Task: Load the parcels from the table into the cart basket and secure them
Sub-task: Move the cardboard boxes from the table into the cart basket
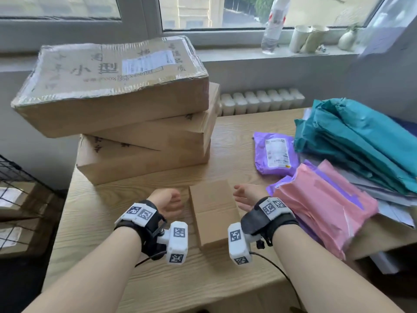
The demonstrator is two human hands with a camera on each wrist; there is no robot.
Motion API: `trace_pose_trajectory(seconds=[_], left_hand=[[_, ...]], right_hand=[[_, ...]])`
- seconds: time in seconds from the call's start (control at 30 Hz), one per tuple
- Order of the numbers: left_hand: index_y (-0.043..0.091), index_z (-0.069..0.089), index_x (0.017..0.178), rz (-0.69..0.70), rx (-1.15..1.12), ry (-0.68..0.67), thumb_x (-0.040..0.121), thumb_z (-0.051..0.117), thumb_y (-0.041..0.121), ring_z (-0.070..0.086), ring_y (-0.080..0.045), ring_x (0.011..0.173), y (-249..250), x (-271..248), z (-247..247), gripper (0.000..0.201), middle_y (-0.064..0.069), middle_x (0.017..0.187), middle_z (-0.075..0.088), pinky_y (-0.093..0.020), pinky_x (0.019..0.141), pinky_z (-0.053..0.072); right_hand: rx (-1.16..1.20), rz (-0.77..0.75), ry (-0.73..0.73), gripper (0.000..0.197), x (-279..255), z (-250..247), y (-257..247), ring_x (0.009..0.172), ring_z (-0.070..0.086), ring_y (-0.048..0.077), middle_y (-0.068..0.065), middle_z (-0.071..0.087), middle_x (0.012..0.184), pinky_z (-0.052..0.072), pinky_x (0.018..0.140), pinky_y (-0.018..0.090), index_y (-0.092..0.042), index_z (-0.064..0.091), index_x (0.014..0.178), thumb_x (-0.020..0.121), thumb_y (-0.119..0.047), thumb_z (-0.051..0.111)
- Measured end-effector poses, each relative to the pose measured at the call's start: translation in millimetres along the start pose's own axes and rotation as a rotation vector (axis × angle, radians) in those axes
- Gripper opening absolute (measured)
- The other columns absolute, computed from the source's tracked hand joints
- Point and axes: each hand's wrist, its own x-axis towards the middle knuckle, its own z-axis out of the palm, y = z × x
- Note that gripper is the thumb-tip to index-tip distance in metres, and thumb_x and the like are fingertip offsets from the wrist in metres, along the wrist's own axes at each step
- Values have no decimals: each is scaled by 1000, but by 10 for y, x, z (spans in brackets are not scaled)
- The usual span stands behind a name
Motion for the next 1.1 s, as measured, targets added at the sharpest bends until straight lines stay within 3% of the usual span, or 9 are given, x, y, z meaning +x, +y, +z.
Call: trace_pose_trajectory(seconds=[0.1,0.17,0.33,0.43,0.53,0.7,0.8,0.93,1.1], left_hand=[[5,58,101,-19,-3,-32,93,54,9,62,-25,88,-1,-45,30,10,-13,99,62,-36,49,58],[7,60,102,-20,1,-58,91,60,22,64,-26,93,17,-69,47,18,-13,105,63,-38,60,59],[10,61,107,-20,-13,-75,84,69,34,60,-24,84,62,-139,19,35,-10,102,63,-37,69,54],[11,57,121,-4,40,-37,69,80,40,57,-27,106,50,-95,-78,64,-10,122,59,-39,83,52],[19,36,144,-3,37,-18,37,90,57,57,-32,115,31,-69,-187,126,-12,133,55,-52,90,50],[32,2,151,67,206,31,21,78,79,35,-29,137,94,-234,-342,157,-8,154,28,-51,109,34],[32,4,151,56,248,7,18,79,77,35,-28,136,75,-226,-480,159,-9,153,31,-52,109,33],[25,33,143,83,251,41,23,82,70,46,-30,126,-21,-261,-767,136,-8,141,48,-54,104,38],[27,50,125,104,94,81,29,85,59,55,-25,113,-16,-487,-1207,107,-4,122,61,-51,99,43]], right_hand=[[4,35,-57,29,41,87,-39,65,51,11,2,51,74,48,55,19,-12,60,103,92,4,38],[-1,30,-56,27,71,119,-60,62,50,12,4,50,74,45,40,16,-12,57,109,94,1,38],[-4,6,-49,29,43,165,-78,39,63,22,19,55,75,52,36,28,-5,55,106,91,13,39],[-82,47,-123,24,-65,328,-138,44,61,19,17,59,76,54,40,27,-11,53,97,88,11,51],[-202,45,-204,16,-202,519,-211,53,54,16,12,61,81,46,45,23,-14,54,96,88,-1,59],[-255,31,-213,33,-315,740,-242,44,42,9,6,54,70,33,37,17,-13,54,118,88,-4,63],[-280,14,-215,35,-407,900,-253,53,50,12,7,58,73,41,43,19,-10,52,120,88,-6,63],[-326,-39,-227,35,-515,1135,-249,76,62,19,13,68,95,53,70,29,-9,57,115,83,-5,68],[-310,-92,-258,29,-760,1528,-305,58,51,14,9,59,74,45,56,23,-6,60,117,88,0,58]])
